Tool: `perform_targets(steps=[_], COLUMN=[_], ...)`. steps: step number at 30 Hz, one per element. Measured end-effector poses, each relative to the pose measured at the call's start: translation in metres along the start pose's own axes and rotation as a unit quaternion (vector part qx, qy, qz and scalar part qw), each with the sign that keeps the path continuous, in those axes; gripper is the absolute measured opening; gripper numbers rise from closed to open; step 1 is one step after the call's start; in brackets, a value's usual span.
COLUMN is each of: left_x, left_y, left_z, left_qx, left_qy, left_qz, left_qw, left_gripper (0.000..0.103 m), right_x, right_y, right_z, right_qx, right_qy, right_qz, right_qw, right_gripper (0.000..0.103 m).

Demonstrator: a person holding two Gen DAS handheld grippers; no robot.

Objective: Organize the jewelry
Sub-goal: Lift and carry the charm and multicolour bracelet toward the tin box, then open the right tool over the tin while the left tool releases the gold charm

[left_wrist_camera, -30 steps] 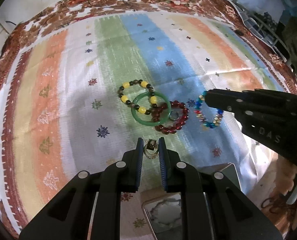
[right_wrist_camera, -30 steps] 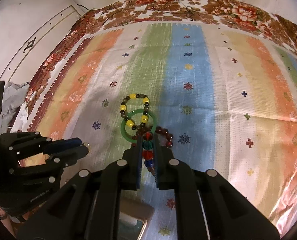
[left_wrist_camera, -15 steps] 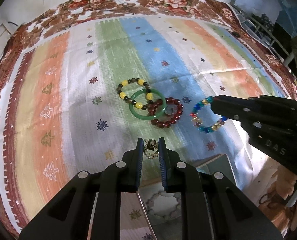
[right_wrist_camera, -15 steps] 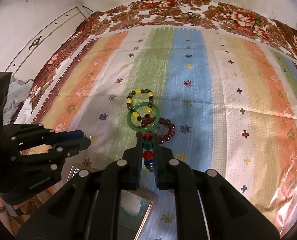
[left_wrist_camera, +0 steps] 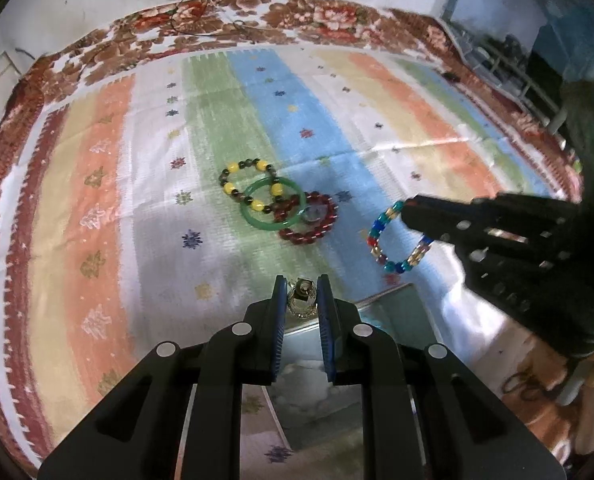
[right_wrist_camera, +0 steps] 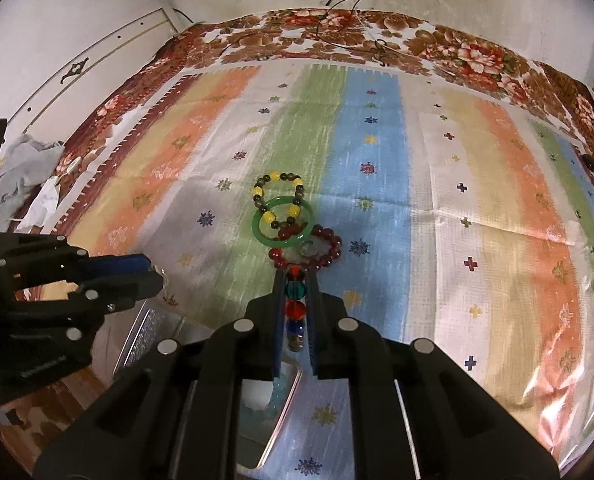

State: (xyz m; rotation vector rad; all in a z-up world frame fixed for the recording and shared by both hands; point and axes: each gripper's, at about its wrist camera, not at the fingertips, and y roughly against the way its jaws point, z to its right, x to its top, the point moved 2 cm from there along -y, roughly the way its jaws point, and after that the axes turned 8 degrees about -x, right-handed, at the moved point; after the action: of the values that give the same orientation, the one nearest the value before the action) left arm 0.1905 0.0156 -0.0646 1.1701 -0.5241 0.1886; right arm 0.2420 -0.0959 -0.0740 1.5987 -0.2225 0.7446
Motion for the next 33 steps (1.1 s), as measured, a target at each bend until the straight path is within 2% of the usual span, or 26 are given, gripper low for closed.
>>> perform_targets(steps=[8, 11, 18, 20, 23, 33], left_x=[-0.010, -0.012, -0.016, -0.019, -0.022, -0.035], left_y=[0.014, 0.016, 0.019, 0.020, 0.020, 0.022], left_z=[0.010, 0.012, 0.015, 0.018, 0.020, 0.024], left_qx=[-0.009, -0.026, -0.017, 0.011, 0.000, 0.007], left_qy=[-0.008, -0.007, -0.012, -0.028, -0.029, -0.037], left_qz=[0.017, 0.018, 0.021, 0.025, 0.022, 0.017], left_qw=[0.9998, 0.9995, 0.9996, 0.9992, 0.9994, 0.9991], left_gripper=[0.015, 0.015, 0.015, 0.015, 0.015, 0.015], right_x=[-0.009, -0.014, -0.025, -0.028, -0.034, -0.045], right_y=[0.023, 0.029, 0.038, 0.040, 0.040, 0.044], right_z=[-0.008, -0.013, -0.019, -0.020, -0.022, -0.033], right_qx=[0.025, 0.033, 0.040, 0.044, 0.051, 0.063], right_qy=[0.011, 0.017, 0.028, 0.029, 0.032, 0.050], right_qz=[0.015, 0.016, 0.019, 0.018, 0.013, 0.008], right_qw=[1.000, 0.999, 0.999, 0.998, 0.998, 0.997], right_gripper=[0.011, 0.011, 0.011, 0.011, 0.011, 0.011])
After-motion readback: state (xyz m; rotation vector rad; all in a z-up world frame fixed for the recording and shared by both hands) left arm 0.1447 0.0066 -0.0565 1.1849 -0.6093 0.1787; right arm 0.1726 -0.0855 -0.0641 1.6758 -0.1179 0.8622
